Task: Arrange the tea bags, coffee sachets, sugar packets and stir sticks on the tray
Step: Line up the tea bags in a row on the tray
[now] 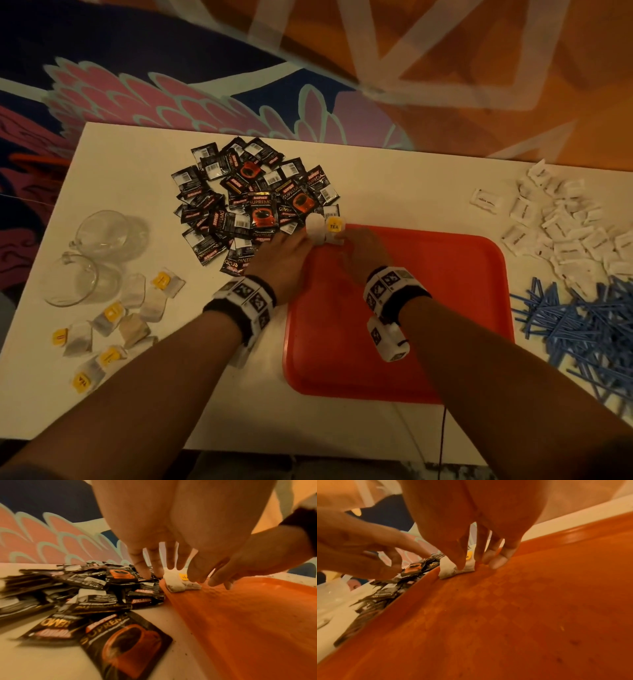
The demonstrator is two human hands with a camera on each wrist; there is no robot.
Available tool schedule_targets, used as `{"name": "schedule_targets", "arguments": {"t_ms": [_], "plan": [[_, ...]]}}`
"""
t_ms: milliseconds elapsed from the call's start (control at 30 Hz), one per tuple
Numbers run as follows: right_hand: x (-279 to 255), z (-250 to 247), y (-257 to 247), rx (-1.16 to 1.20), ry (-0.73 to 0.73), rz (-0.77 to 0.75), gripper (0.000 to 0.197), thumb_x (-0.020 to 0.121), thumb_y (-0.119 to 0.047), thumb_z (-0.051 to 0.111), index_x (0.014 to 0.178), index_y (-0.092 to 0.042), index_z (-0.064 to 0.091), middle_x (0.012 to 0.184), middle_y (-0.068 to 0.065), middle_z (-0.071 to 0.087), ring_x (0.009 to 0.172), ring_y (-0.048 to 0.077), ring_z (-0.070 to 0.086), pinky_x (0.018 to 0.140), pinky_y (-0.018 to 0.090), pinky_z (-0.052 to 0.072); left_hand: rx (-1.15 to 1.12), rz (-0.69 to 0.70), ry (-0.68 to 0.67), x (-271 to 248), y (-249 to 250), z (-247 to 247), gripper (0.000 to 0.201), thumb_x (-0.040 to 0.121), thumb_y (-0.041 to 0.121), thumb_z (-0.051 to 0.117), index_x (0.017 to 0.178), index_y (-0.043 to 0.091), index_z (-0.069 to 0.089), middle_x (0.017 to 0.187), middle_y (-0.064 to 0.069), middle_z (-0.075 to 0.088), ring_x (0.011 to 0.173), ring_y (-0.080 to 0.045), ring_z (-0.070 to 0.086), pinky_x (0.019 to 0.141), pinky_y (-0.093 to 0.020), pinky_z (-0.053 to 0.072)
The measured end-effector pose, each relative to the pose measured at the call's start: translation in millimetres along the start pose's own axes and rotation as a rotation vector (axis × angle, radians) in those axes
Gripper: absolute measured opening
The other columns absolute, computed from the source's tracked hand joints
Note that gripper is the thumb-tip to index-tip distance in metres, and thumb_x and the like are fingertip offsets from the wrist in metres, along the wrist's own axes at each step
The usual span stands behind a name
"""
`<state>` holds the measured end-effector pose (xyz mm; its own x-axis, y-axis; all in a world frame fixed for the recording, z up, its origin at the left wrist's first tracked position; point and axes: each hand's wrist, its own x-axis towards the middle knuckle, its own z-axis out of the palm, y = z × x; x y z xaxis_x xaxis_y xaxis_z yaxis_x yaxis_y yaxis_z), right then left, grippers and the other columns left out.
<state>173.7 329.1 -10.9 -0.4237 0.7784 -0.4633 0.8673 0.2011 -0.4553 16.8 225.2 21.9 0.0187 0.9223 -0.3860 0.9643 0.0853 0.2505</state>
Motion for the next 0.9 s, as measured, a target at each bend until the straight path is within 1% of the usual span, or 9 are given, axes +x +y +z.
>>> {"name": "schedule_targets", "arguments": {"t_ms": [67, 167, 200, 333, 467, 533, 633, 800, 900], "plan": [[0.9, 3.2, 2.2, -0.024, -0.041, -0.011, 0.048, 0.093, -0.006, 0.056, 0.138, -0.024, 0.051, 0.146, 0.004, 0.042, 0.137, 0.025, 0.034, 0.111, 0.035, 0.031, -0.037, -0.010, -0.076, 9.8, 3.3, -0.3, 0.072, 0.093, 0.026, 0.060, 0.154, 0.023, 0.023, 0.159, 0.000, 0.020, 0.127, -0.027, 0.043, 0.099, -0.041, 0.046], [-0.7, 8.1, 2.8, -0.006, -0.054, -0.013, 0.047, 0.093, -0.009, 0.055, 0.136, -0.029, 0.052, 0.141, 0.001, 0.042, 0.134, 0.024, 0.033, 0.111, 0.037, 0.034, -0.069, -0.008, -0.162, 21.2, 4.6, 0.8, 0.080, 0.091, 0.027, 0.064, 0.155, 0.025, 0.017, 0.162, -0.001, 0.013, 0.109, -0.025, 0.054, 0.076, -0.035, 0.051], [-1.7, 9.1, 2.8, 0.000, -0.048, -0.010, 0.047, 0.093, -0.009, 0.055, 0.135, -0.029, 0.052, 0.140, 0.000, 0.042, 0.132, 0.023, 0.034, 0.111, 0.037, 0.035, -0.072, -0.018, -0.191, 23.4, 4.9, 0.8, 0.081, 0.092, 0.026, 0.063, 0.156, 0.025, 0.014, 0.164, -0.001, 0.010, 0.109, -0.026, 0.056, 0.076, -0.036, 0.051], [-4.9, 12.5, 4.2, -0.003, -0.018, -0.039, 0.045, 0.094, -0.009, 0.054, 0.133, -0.032, 0.053, 0.134, -0.004, 0.045, 0.127, 0.020, 0.037, 0.105, 0.032, 0.035, -0.059, -0.048, -0.257, 26.8, 4.4, 1.8, 0.082, 0.096, 0.028, 0.057, 0.159, 0.027, 0.005, 0.167, 0.000, -0.001, 0.126, -0.032, 0.052, 0.095, -0.042, 0.049], [-3.3, 12.5, 5.2, 0.028, 0.001, -0.019, 0.045, 0.092, -0.010, 0.057, 0.133, -0.028, 0.052, 0.138, -0.003, 0.044, 0.131, 0.020, 0.035, 0.107, 0.031, 0.031, -0.048, -0.052, -0.274, 26.3, 3.7, 1.0, 0.081, 0.097, 0.025, 0.054, 0.159, 0.029, 0.002, 0.168, 0.003, -0.004, 0.121, -0.031, 0.054, 0.089, -0.038, 0.052], [-1.8, 11.4, 5.1, 0.016, 0.008, -0.010, 0.046, 0.091, -0.014, 0.061, 0.134, -0.026, 0.051, 0.141, -0.002, 0.043, 0.133, 0.022, 0.035, 0.109, 0.032, 0.030, -0.064, -0.046, -0.248, 25.6, 2.7, 1.0, 0.080, 0.097, 0.025, 0.054, 0.159, 0.030, 0.004, 0.168, 0.004, -0.002, 0.114, -0.028, 0.056, 0.082, -0.035, 0.051], [-1.0, 11.7, 5.0, 0.024, -0.024, -0.009, 0.048, 0.090, -0.017, 0.063, 0.136, -0.025, 0.049, 0.145, -0.002, 0.041, 0.137, 0.023, 0.032, 0.112, 0.034, 0.028, -0.115, -0.031, -0.175, 24.5, -0.7, 4.7, 0.077, 0.095, 0.023, 0.057, 0.158, 0.029, 0.013, 0.167, 0.003, 0.004, 0.094, -0.020, 0.054, 0.072, -0.031, 0.047], [-7.6, 6.8, 2.6, 0.035, -0.030, 0.001, 0.044, 0.094, -0.017, 0.058, 0.137, -0.023, 0.049, 0.149, -0.002, 0.040, 0.140, 0.022, 0.030, 0.115, 0.035, 0.024, -0.253, -0.047, -0.020, 8.7, -8.7, 11.2, 0.064, 0.096, 0.016, 0.052, 0.154, 0.026, 0.027, 0.163, 0.005, 0.015, 0.108, -0.021, 0.057, 0.083, -0.031, 0.052], [-14.9, 1.8, 0.1, 0.059, -0.039, 0.019, 0.046, 0.095, -0.015, 0.057, 0.140, -0.022, 0.047, 0.152, -0.001, 0.036, 0.143, 0.022, 0.026, 0.117, 0.036, 0.022, -0.257, -0.076, 0.059, -15.6, -15.3, 18.8, 0.054, 0.097, 0.019, 0.050, 0.149, 0.021, 0.037, 0.156, 0.001, 0.027, 0.109, -0.021, 0.058, 0.084, -0.033, 0.053]]}}
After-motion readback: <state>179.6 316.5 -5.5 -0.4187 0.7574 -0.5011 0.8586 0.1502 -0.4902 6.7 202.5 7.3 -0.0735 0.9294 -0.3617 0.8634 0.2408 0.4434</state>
